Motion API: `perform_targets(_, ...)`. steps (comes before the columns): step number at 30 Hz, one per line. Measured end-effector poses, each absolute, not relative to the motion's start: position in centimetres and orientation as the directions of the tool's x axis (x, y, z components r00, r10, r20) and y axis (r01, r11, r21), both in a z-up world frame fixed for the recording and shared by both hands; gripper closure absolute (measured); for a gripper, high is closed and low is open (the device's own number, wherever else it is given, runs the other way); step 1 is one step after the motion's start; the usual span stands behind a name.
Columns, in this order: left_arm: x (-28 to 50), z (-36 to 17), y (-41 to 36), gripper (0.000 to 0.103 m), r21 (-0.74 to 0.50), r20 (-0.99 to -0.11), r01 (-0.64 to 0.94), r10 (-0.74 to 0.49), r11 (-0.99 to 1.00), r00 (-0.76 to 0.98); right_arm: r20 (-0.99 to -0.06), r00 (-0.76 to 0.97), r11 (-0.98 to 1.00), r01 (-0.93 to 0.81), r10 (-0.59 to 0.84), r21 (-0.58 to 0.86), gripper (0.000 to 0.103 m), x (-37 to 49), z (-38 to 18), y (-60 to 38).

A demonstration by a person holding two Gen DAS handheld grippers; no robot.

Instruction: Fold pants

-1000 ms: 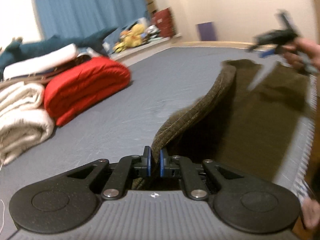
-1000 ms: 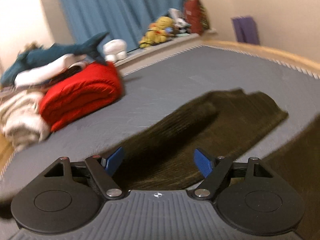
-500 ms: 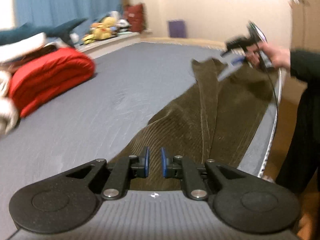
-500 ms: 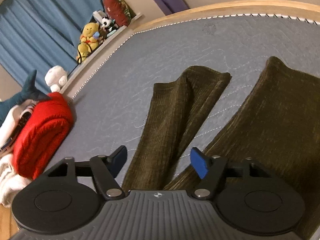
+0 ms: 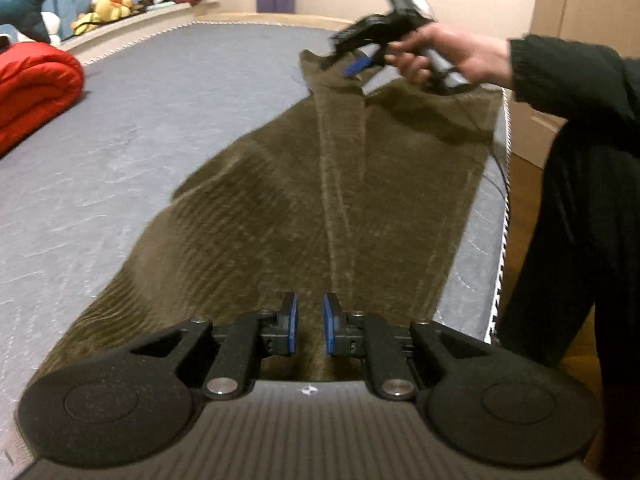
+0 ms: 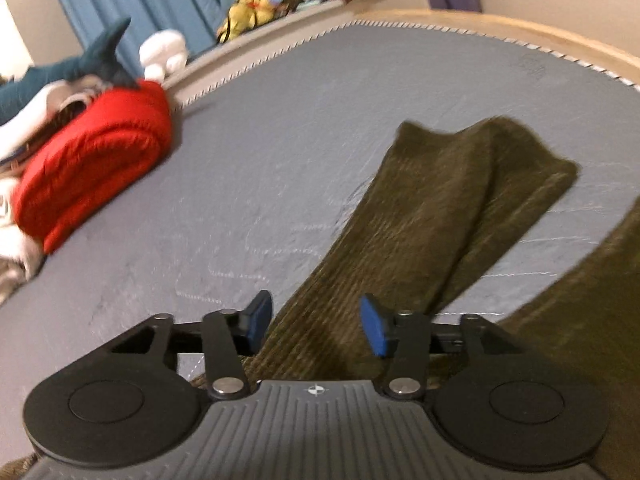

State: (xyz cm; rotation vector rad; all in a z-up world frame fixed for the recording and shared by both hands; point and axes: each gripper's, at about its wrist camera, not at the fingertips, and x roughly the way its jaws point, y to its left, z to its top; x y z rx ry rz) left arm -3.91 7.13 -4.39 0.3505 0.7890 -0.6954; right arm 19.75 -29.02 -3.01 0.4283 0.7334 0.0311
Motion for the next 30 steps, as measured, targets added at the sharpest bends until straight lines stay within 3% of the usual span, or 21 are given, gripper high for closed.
perform_targets(4,-4.3,-4.5,6.1,0.083,0.029,-0.751,0.723,-0.462,0.690,0.471,-0.684,0.714,0.947,0.096,0.150,0.307,0.037,22.1,-4.5,-26.6)
perform_targets(6,-4.0,-4.5,5.3,0.072,0.038,-0.754,0.731,-0.460,0.681,0.468,-0.706,0.699,0.957,0.112,0.115,0.266,0.036,22.9,-5.2,-25.7)
perform_targets(9,-3.9,-5.1,4.9,0.068,0.038,-0.768,0.742,-0.455,0.669,0.450,-0.719,0.692,0.969,0.131,0.062,0.210,0.037,23.6,-5.5,-24.8)
perform_targets(11,-3.7,-5.5,4.6,0.068,0.038,-0.776,0.748,-0.452,0.663,0.440,-0.724,0.689,0.970,0.157,0.027,0.186,0.053,23.7,-5.3,-24.7)
perform_targets(13,-3.6,-6.0,4.1,0.068,0.047,-0.783,0.751,-0.442,0.659,0.437,-0.723,0.690,0.969,0.159,0.028,0.189,0.083,23.4,-5.1,-25.2)
perform_targets(14,-3.5,-6.2,3.7,0.069,0.061,-0.789,0.750,-0.429,0.659,0.441,-0.720,0.692,0.963,0.153,0.056,0.222,0.092,23.0,-4.9,-25.8)
perform_targets(17,-3.3,-6.6,3.1,0.077,0.090,-0.801,0.744,-0.396,0.662,0.449,-0.705,0.706,0.956,0.152,0.073,0.251,0.096,21.6,-3.8,-27.5)
perform_targets(19,-3.1,-6.4,3.1,0.096,0.094,-0.797,0.742,-0.396,0.663,0.455,-0.684,0.725,0.953,0.142,0.083,0.266,0.096,20.0,-2.2,-28.8)
perform_targets(26,-4.5,-3.1,3.8,0.096,0.077,-0.744,0.766,-0.475,0.639,0.470,-0.611,0.786,0.965,0.080,0.092,0.249,0.097,9.9,4.8,-33.8)
perform_targets(30,-6.0,-3.9,3.5,0.096,0.092,-0.792,0.826,-0.462,0.555,0.399,-0.712,0.691,0.987,-0.019,0.128,0.159,0.096,5.5,4.9,-35.1)
